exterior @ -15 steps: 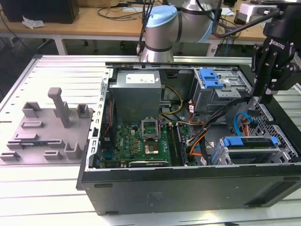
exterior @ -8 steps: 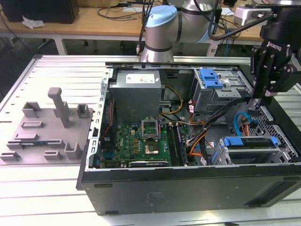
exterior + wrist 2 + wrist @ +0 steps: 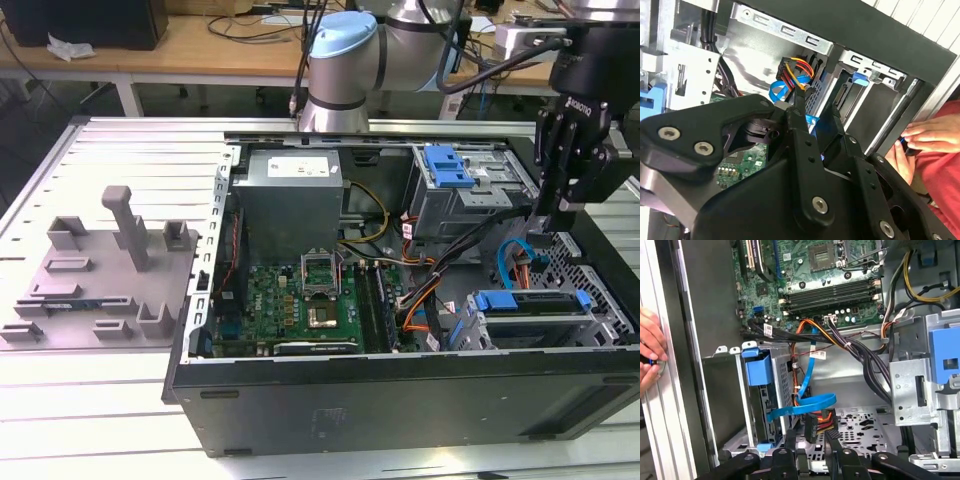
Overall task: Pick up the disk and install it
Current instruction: 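Insert the first disk wire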
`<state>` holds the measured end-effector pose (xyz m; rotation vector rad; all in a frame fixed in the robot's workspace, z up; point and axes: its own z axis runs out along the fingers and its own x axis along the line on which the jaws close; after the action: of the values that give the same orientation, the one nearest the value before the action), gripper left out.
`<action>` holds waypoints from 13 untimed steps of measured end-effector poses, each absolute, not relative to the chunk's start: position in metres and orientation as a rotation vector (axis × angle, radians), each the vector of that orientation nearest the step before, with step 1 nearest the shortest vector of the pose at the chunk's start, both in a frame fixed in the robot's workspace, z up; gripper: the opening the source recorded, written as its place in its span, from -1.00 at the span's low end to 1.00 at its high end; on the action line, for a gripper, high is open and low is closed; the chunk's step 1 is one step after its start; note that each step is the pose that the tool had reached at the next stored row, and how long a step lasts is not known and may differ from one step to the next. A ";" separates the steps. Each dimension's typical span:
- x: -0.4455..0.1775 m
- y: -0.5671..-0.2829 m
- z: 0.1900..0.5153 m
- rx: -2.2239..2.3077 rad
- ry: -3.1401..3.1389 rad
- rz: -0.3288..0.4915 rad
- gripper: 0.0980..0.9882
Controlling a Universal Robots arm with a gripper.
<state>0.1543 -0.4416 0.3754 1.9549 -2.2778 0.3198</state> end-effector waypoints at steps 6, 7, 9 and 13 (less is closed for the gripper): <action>0.154 -0.442 0.369 1.899 -2.309 0.328 -0.41; 0.154 -0.442 0.368 1.893 -2.313 0.328 -0.41; 0.154 -0.441 0.363 1.881 -2.314 0.336 -0.41; 0.155 -0.435 0.356 1.879 -2.312 0.340 -0.41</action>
<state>0.1545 -0.4349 0.3562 1.8792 -2.3122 0.3399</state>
